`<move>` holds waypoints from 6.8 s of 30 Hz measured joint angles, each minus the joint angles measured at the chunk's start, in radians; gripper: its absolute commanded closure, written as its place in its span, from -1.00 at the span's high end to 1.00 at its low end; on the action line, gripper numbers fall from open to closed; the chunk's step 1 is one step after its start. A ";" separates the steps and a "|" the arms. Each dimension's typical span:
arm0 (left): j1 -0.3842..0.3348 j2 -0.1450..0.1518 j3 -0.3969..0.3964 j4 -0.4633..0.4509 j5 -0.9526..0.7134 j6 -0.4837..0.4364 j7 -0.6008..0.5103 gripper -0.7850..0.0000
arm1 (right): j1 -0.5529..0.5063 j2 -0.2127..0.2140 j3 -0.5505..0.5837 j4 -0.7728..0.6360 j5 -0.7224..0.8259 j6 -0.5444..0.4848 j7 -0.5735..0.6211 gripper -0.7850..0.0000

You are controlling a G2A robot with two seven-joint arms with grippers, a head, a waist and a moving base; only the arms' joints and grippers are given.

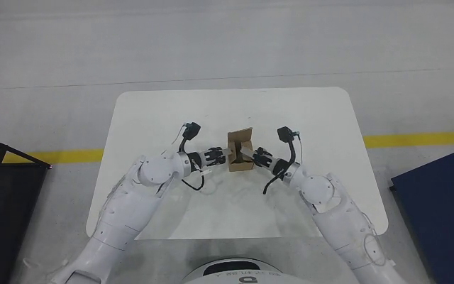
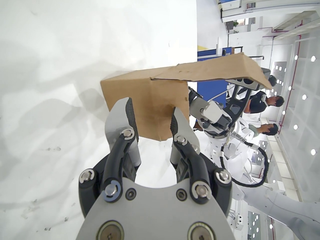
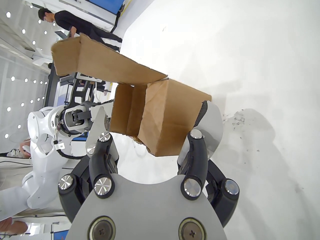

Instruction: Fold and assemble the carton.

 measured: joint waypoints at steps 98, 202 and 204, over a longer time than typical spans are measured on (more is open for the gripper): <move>-0.177 0.015 0.141 0.055 0.161 0.104 -0.230 0.50 | -0.003 0.061 0.003 0.031 -0.655 -0.428 -0.162 1.00; 0.431 0.141 -0.472 -0.289 -0.013 -0.193 0.046 1.00 | 0.510 -0.053 -0.489 -0.107 -1.349 -0.661 0.310 -1.00; 0.431 0.141 -0.472 -0.289 -0.013 -0.193 0.046 1.00 | 0.492 -0.049 -0.473 -0.129 -1.353 -0.637 0.307 -1.00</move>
